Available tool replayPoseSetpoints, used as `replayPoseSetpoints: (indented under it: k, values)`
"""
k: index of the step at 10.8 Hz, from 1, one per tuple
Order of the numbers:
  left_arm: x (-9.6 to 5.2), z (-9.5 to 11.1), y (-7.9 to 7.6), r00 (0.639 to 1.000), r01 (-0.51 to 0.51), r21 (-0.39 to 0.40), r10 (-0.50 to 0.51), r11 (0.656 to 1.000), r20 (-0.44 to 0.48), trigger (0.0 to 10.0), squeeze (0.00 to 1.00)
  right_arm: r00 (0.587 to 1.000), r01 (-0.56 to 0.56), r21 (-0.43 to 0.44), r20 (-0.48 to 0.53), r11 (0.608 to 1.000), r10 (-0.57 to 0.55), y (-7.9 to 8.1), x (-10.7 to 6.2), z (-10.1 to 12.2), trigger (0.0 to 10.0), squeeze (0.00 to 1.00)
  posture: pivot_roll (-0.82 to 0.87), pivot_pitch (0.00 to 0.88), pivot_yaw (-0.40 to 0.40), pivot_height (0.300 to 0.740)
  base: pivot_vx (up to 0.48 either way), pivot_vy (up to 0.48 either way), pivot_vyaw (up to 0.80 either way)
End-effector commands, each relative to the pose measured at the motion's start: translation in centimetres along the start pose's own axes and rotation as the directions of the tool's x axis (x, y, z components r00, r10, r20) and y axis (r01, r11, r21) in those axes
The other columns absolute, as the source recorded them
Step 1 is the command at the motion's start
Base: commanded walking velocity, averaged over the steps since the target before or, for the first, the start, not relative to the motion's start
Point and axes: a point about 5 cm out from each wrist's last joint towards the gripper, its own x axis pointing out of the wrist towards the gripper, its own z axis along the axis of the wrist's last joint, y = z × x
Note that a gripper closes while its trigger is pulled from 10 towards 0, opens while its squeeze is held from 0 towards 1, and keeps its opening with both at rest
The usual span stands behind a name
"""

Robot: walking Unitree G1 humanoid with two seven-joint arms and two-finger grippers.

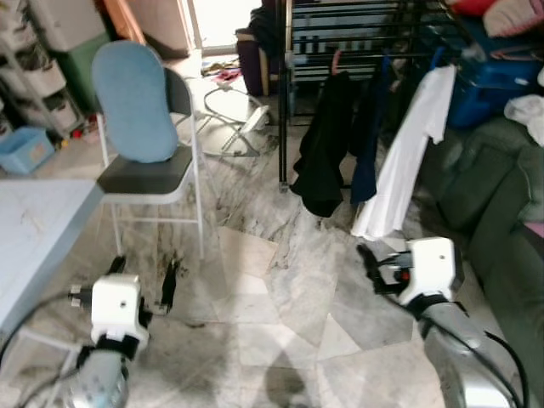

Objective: Hang hanger

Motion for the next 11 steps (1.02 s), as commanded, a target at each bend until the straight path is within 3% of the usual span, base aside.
replayPoseSetpoints:
  k: [1, 2, 3, 5, 7, 9, 11]
  values:
    - [0.1, -0.3, -0.3, 0.999, 0.044, 0.022, -0.043, 0.999, -0.015, 10.0, 0.0, 1.0, 0.009, -0.026, 0.025, 1.0, -0.009, 0.1, -0.3, 0.7, 10.0, 0.0, -0.1, 0.0, 0.024, 0.74, 0.0, 0.0, 0.0]
    - [0.5, -0.2, -0.7, 0.998, 0.066, 0.025, -0.066, 0.997, -0.018, 10.0, 0.0, 0.999, 0.032, -0.025, 0.021, 0.999, -0.032, -0.1, -0.6, 0.8, 10.0, 0.0, -0.13, 0.0, 0.015, 0.74, 0.0, 0.0, 0.0]
    - [1.9, 0.9, -2.7, 0.997, 0.075, 0.007, -0.075, 0.997, 0.033, 10.0, 0.0, 0.997, 0.075, -0.056, 0.032, 0.996, -0.073, -0.7, -1.1, 0.9, 10.0, 0.0, -0.15, 0.0, 0.032, 0.74, 0.0, 0.0, 0.0]
    - [2.2, 1.4, -3.7, 0.999, 0.015, -0.05, -0.013, 0.999, 0.045, 10.0, 0.0, 0.994, 0.103, -0.052, 0.032, 0.993, -0.101, -1.2, -0.8, 1.0, 10.0, 0.0, -0.15, 0.0, 0.061, 0.74, 0.0, 0.0, 0.8]
    - [1.8, 1.1, -3.1, 0.998, -0.068, -0.055, 0.069, 0.996, 0.013, 10.0, 0.0, 0.991, 0.131, -0.016, 0.043, 0.991, -0.13, -1.3, 0.0, 1.4, 10.0, 0.0, -0.13, 0.0, 0.072, 0.74, 0.0, 0.0, 0.8]
    - [1.9, 1.0, -2.6, 1.0, -0.018, 0.014, 0.018, 1.0, 0.011, 10.0, 0.0, 0.994, 0.092, -0.013, 0.051, 0.996, -0.092, -0.1, 0.4, 1.7, 10.0, 0.0, -0.12, 0.0, 0.076, 0.74, 0.0, 0.0, 0.8]
    - [2.1, 1.0, -2.3, 0.999, -0.031, 0.009, 0.031, 0.999, -0.003, 10.0, 0.0, 0.993, 0.105, 0.003, 0.051, 0.994, -0.105, -0.3, 0.3, 1.7, 10.0, 0.0, -0.13, 0.0, 0.091, 0.74, 0.0, 0.0, 0.8]
